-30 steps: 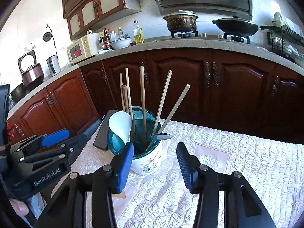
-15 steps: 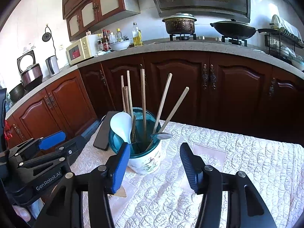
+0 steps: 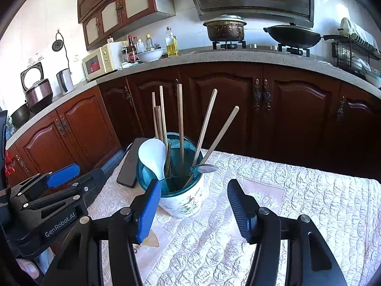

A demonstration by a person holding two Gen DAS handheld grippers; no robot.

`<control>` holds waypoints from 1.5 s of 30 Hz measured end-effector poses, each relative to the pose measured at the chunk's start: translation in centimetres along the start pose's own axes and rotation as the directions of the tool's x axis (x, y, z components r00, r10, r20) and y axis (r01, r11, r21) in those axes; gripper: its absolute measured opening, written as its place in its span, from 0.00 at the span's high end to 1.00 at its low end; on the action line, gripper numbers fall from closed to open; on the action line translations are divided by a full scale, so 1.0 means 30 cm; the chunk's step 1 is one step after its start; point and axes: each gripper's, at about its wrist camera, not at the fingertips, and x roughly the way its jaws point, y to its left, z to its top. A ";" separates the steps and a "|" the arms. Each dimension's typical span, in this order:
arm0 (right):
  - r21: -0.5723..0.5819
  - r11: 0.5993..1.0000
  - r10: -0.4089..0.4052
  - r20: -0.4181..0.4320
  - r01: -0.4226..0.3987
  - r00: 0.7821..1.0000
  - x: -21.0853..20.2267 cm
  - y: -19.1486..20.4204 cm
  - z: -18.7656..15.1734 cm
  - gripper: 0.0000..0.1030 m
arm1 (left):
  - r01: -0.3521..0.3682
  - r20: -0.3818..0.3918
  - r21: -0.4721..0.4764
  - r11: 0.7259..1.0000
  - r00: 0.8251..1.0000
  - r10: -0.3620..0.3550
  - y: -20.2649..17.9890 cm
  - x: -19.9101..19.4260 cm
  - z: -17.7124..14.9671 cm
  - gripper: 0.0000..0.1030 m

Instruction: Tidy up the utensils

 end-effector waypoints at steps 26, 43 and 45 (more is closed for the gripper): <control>-0.002 1.000 -0.015 -0.007 0.015 1.000 0.010 0.005 0.003 0.44 | -0.001 0.001 0.010 1.000 1.000 0.001 -0.009 0.002 -0.009 0.52; -0.011 1.000 -0.017 -0.016 0.017 1.000 0.016 0.010 0.006 0.44 | 0.009 -0.006 0.006 1.000 1.000 -0.009 -0.012 0.016 -0.009 0.52; -0.011 1.000 -0.016 -0.017 0.016 1.000 0.018 0.010 0.006 0.44 | 0.008 -0.008 0.005 1.000 1.000 -0.008 -0.011 0.020 -0.010 0.52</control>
